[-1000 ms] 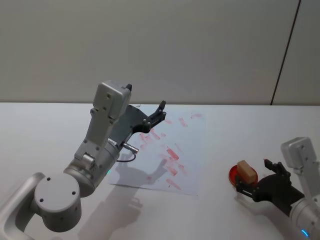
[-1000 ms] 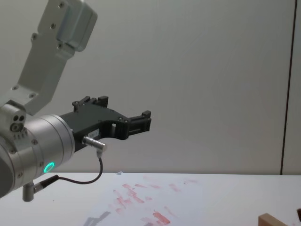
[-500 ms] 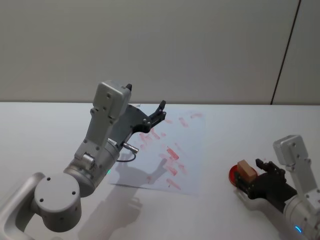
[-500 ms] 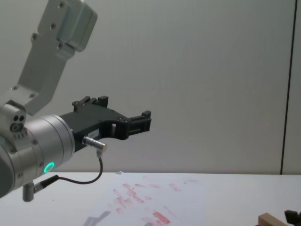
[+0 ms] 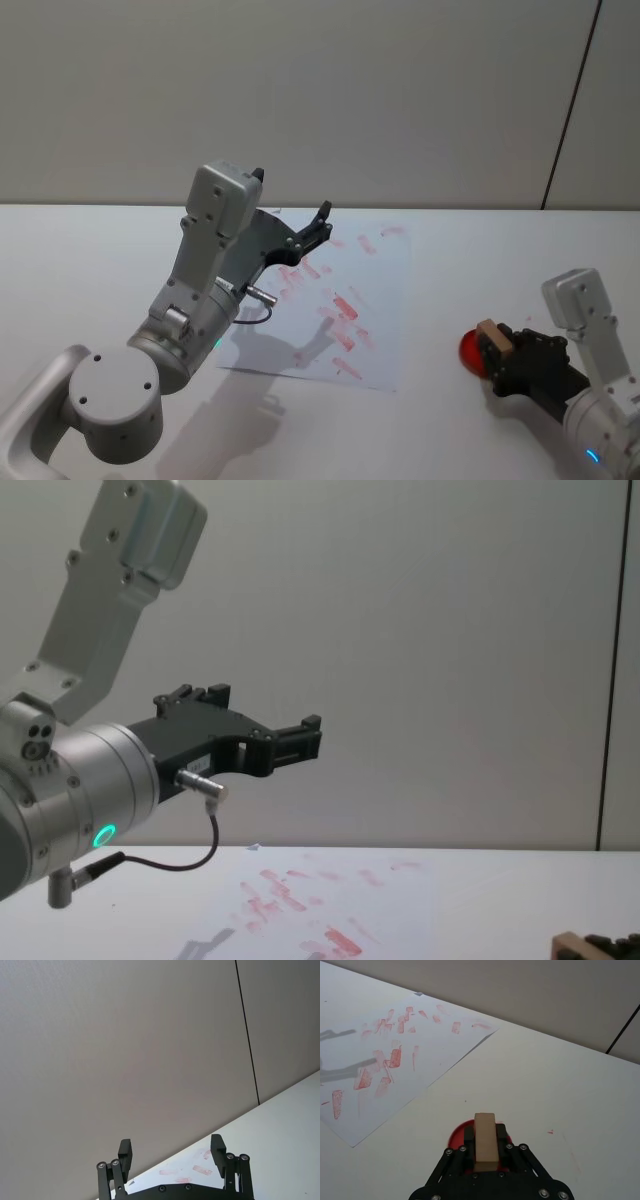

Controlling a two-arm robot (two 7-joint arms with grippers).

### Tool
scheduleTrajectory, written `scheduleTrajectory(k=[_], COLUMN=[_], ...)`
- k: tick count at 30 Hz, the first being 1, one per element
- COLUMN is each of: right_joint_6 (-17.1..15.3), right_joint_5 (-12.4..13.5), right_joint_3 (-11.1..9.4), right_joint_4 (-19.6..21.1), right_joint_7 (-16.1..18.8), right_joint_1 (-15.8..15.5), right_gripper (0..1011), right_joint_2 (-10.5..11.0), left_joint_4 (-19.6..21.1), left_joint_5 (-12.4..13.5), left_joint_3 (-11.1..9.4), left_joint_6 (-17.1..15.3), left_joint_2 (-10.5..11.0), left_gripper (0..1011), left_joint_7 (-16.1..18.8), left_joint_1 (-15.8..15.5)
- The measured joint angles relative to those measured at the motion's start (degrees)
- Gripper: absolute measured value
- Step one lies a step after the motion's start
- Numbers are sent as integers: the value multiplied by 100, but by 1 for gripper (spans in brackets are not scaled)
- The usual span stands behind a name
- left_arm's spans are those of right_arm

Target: Use the one hand to pick up the stamp and affix it onto the A4 paper.

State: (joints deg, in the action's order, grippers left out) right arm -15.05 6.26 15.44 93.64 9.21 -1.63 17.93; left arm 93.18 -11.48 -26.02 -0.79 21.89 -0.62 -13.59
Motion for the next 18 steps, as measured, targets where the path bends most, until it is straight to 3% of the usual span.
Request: scheduleTrajectory(k=[4,18], right_joint_6=[1,206], right_joint_5=[-6,105], right_joint_3=[2,5], right_joint_4=[-10,47], right_joint_7=[2,65], right_joint_1=[6,112], right_gripper=[219,220], right_joint_2=[-5,-104], left_joint_4=[0,0], left_joint_5=[0,0], left_joint_3=[0,0], left_joint_6=[0,0], left_joint_2=[0,0], left_gripper=[1002,1002], left_joint_7=[0,0], left_joint_1=[0,0])
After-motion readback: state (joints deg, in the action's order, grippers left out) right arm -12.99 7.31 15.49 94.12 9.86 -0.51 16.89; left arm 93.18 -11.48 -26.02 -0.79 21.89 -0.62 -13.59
